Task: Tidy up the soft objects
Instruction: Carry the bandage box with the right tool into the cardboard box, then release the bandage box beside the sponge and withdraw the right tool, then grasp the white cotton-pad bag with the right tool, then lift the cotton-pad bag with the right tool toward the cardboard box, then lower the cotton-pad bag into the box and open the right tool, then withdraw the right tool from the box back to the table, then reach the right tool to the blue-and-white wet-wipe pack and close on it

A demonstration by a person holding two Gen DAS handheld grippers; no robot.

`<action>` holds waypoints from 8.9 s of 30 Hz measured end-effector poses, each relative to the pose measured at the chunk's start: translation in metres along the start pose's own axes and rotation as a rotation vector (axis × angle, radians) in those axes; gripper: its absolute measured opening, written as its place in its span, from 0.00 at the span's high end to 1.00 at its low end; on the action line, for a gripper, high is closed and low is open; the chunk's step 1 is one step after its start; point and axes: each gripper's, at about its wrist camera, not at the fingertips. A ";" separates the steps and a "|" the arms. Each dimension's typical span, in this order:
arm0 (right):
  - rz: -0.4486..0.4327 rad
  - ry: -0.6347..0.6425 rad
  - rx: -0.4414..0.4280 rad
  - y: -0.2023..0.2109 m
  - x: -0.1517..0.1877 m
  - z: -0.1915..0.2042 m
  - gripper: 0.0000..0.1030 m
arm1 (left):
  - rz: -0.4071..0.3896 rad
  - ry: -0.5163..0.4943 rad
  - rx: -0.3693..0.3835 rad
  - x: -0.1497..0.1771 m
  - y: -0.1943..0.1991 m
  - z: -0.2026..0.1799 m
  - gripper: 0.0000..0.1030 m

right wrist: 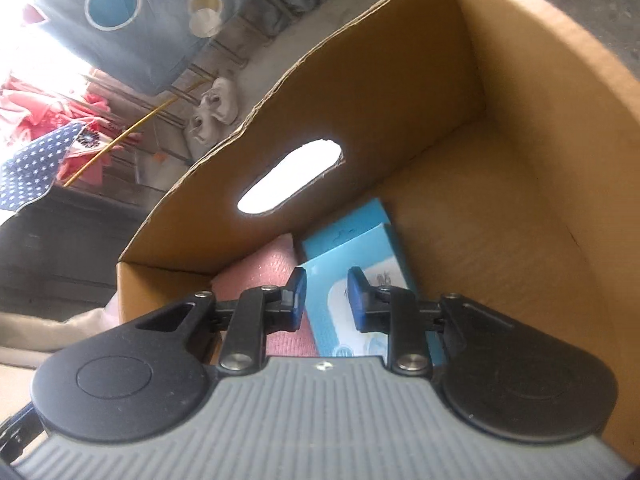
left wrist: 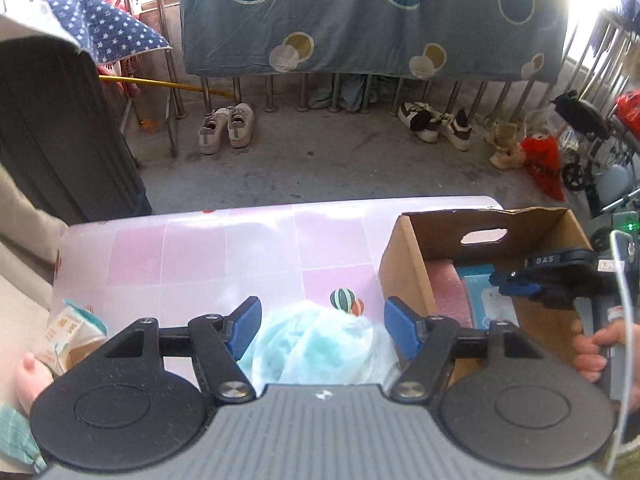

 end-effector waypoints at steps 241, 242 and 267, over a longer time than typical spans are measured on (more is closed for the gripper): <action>0.219 0.240 -0.534 0.179 0.261 0.105 0.75 | -0.238 0.192 -0.030 0.248 0.188 0.162 0.45; 0.240 0.239 -0.533 0.172 0.269 0.109 0.75 | -0.238 0.182 -0.035 0.256 0.186 0.164 0.45; 0.305 -0.004 -0.439 -0.033 0.353 0.163 0.55 | -0.131 -0.066 0.043 0.258 0.046 0.218 0.38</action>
Point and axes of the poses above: each gripper's, at about its wrist camera, not at the fingertips, and y roughly against the way its jaws point, z to its left, x to its underside, and after that the axes turned 2 degrees about -z, right-handed
